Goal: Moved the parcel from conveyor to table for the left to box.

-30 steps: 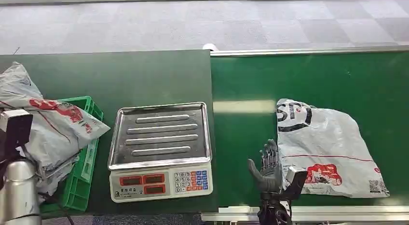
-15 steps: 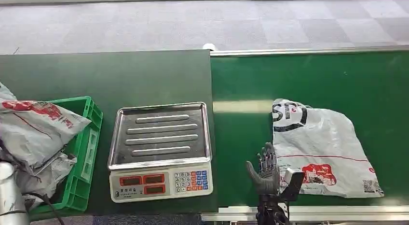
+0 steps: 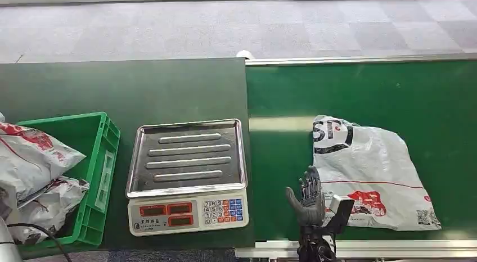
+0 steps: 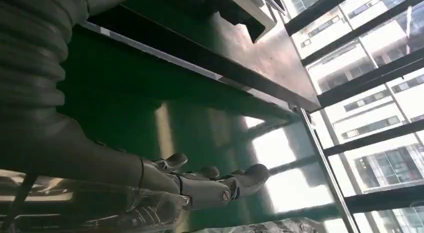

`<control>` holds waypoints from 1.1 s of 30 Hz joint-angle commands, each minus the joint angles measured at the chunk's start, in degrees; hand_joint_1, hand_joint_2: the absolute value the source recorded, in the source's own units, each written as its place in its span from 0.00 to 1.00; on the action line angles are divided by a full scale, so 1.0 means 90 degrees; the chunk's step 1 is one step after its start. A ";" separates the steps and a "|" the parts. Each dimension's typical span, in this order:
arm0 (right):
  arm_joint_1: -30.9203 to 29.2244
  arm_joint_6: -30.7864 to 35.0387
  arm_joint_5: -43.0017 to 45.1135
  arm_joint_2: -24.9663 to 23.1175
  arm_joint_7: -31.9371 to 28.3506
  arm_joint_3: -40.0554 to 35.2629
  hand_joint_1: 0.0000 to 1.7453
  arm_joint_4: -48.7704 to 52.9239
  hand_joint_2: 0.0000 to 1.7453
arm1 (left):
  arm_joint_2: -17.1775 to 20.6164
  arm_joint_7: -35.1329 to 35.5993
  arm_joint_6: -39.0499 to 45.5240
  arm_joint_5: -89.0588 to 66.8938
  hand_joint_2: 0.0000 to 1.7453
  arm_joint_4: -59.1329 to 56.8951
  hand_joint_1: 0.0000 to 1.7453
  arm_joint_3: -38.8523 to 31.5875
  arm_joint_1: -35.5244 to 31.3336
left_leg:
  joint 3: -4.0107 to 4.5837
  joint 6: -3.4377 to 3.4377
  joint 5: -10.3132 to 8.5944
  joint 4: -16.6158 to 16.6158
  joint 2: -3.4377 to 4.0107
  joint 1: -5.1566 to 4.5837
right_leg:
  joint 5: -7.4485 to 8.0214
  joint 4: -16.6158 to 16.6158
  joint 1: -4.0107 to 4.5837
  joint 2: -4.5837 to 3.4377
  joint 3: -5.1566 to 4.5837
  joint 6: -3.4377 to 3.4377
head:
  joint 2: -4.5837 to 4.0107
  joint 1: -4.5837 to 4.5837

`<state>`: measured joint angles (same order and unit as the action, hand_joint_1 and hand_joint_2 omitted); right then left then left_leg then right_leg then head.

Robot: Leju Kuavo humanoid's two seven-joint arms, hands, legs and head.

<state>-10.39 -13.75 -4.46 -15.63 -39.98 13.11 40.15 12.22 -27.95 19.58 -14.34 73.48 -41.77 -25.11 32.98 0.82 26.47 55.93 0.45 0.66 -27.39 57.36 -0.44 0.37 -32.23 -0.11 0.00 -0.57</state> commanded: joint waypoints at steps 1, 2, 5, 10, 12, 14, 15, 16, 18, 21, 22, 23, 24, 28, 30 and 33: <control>-0.0191 0.0060 0.0022 0.0071 -0.0003 -0.0109 0.00 -0.0303 1.00 | -0.0390 -0.0188 -0.0087 0.0212 1.00 0.0017 0.00 -0.0193 -0.0200 | -0.0007 -0.0004 -0.0001 -0.0003 -0.0016 0.0003 | -0.0001 -0.0008 0.0003 0.0010 0.0014 -0.0001 | 0.0000 0.0002; -0.0188 0.0073 0.0024 0.0080 -0.0003 -0.0100 0.00 -0.0305 1.00 | -0.0390 -0.0186 -0.0087 0.0211 1.00 0.0021 0.00 -0.0188 -0.0205 | -0.0005 -0.0003 -0.0002 -0.0003 -0.0011 0.0002 | 0.0000 -0.0006 0.0002 0.0007 0.0010 -0.0001 | 0.0000 0.0002; -0.0200 0.0074 0.0024 0.0068 -0.0003 -0.0103 0.00 -0.0322 1.00 | -0.0375 -0.0176 -0.0096 0.0219 1.00 0.0038 0.00 -0.0156 -0.0234 | -0.0008 -0.0005 -0.0002 -0.0003 -0.0013 0.0004 | 0.0002 -0.0008 0.0004 0.0006 0.0014 -0.0001 | 0.0000 0.0002; -0.0193 0.0090 0.0035 0.0067 -0.0003 -0.0097 0.00 -0.0330 1.00 | -0.0374 -0.0341 -0.0350 0.0677 1.00 0.0080 0.00 -0.0196 -0.0237 | -0.0004 -0.0004 -0.0001 -0.0001 -0.0012 0.0003 | -0.0001 -0.0005 0.0004 0.0007 0.0009 0.0000 | 0.0000 0.0002; -0.0182 0.0117 0.0053 0.0071 -0.0003 -0.0105 0.00 -0.0325 1.00 | -0.0604 -0.0664 -0.0583 0.1096 1.00 0.0607 0.00 -0.0191 0.0011 | -0.0004 -0.0004 0.0000 -0.0001 -0.0011 0.0004 | -0.0001 -0.0006 0.0004 0.0006 0.0009 0.0000 | 0.0000 0.0002; -0.0145 0.0178 0.0111 0.0081 -0.0003 -0.0107 0.00 -0.0288 1.00 | -0.1006 -0.0803 -0.0195 0.0701 1.00 0.1658 0.00 0.0129 0.0513 | -0.0010 -0.0007 0.0002 -0.0005 -0.0005 0.0003 | 0.0001 -0.0013 0.0003 0.0000 0.0015 -0.0003 | 0.0000 0.0000; -0.0127 0.0175 0.0118 0.0091 -0.0003 -0.0118 0.00 -0.0272 1.00 | -0.1075 -0.0717 -0.0160 0.0624 1.00 0.1839 0.00 0.0236 0.0588 | -0.0014 -0.0009 0.0003 -0.0006 -0.0007 0.0003 | 0.0000 -0.0017 0.0004 0.0000 0.0022 -0.0004 | 0.0000 0.0002; -0.0089 0.0188 0.0125 0.0095 -0.0003 -0.0103 0.00 -0.0225 1.00 | -0.1112 -0.0396 -0.0437 0.0754 1.00 0.2118 0.00 0.0521 0.0753 | -0.0006 -0.0009 0.0003 -0.0004 -0.0012 0.0002 | 0.0000 -0.0015 0.0003 0.0007 0.0017 -0.0006 | 0.0000 0.0000; -0.0072 0.0162 0.0116 0.0108 -0.0003 -0.0083 0.00 -0.0204 1.00 | -0.1029 -0.0154 -0.0796 0.1080 1.00 0.2202 0.00 0.0799 0.0872 | -0.0004 -0.0009 0.0004 0.0000 -0.0009 0.0003 | -0.0002 -0.0012 0.0003 0.0008 0.0013 -0.0005 | 0.0000 0.0002; -0.0084 0.0117 0.0121 0.0122 -0.0003 -0.0046 0.00 -0.0202 1.00 | -0.0594 0.0454 -0.1973 0.2190 1.00 0.1758 0.00 0.0986 0.0902 | -0.0011 -0.0008 0.0000 -0.0005 -0.0022 0.0002 | -0.0002 -0.0017 0.0000 0.0016 0.0023 -0.0003 | 0.0000 0.0002; -0.0084 0.0117 0.0121 0.0122 -0.0003 -0.0046 0.00 -0.0202 1.00 | -0.0594 0.0454 -0.1973 0.2190 1.00 0.1758 0.00 0.0986 0.0902 | -0.0005 -0.0003 0.0001 -0.0002 -0.0009 0.0000 | 0.0001 -0.0011 -0.0002 0.0002 0.0009 0.0000 | 0.0000 0.0002; -0.0096 0.0098 0.0111 0.0118 -0.0003 -0.0024 0.00 -0.0217 1.00 | -0.0423 0.0527 -0.2345 0.2535 1.00 0.1299 0.00 0.0909 0.0766 | -0.0011 -0.0004 0.0000 -0.0006 -0.0012 0.0001 | 0.0002 -0.0014 -0.0001 0.0003 0.0016 0.0001 | 0.0000 0.0002; -0.0096 0.0098 0.0111 0.0118 -0.0003 -0.0024 0.00 -0.0217 1.00 | -0.0423 0.0527 -0.2345 0.2535 1.00 0.1299 0.00 0.0909 0.0766 | -0.0006 -0.0002 -0.0001 -0.0006 -0.0009 -0.0002 | 0.0002 -0.0008 -0.0004 0.0001 0.0009 0.0002 | 0.0000 0.0002; -0.0096 0.0098 0.0111 0.0118 -0.0003 -0.0024 0.00 -0.0217 1.00 | -0.0423 0.0527 -0.2345 0.2535 1.00 0.1299 0.00 0.0909 0.0766 | -0.0011 -0.0003 -0.0001 -0.0008 -0.0009 0.0002 | 0.0001 -0.0013 0.0002 0.0002 0.0014 0.0001 | 0.0000 0.0000; -0.0096 0.0098 0.0111 0.0118 -0.0003 -0.0024 0.00 -0.0217 1.00 | -0.0423 0.0527 -0.2345 0.2535 1.00 0.1299 0.00 0.0909 0.0766 | -0.0015 -0.0005 0.0002 -0.0009 -0.0006 0.0001 | 0.0000 -0.0016 0.0001 0.0000 0.0019 -0.0001 | 0.0000 0.0000; -0.0102 0.0111 0.0091 0.0116 -0.0003 -0.0013 0.00 -0.0259 1.00 | -0.0397 0.0608 -0.2569 0.2746 1.00 0.0984 0.00 0.0816 0.0607 | -0.0012 -0.0004 0.0002 -0.0006 -0.0008 0.0000 | -0.0002 -0.0010 -0.0001 0.0003 0.0015 -0.0002 | 0.0000 0.0002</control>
<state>-10.33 -12.70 -3.56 -15.61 -39.98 13.16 39.85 8.44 -23.45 -1.38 8.07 87.95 -34.23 -17.63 32.97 0.83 26.48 55.93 0.45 0.67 -27.39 57.34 -0.44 0.36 -32.22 -0.11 0.00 -0.55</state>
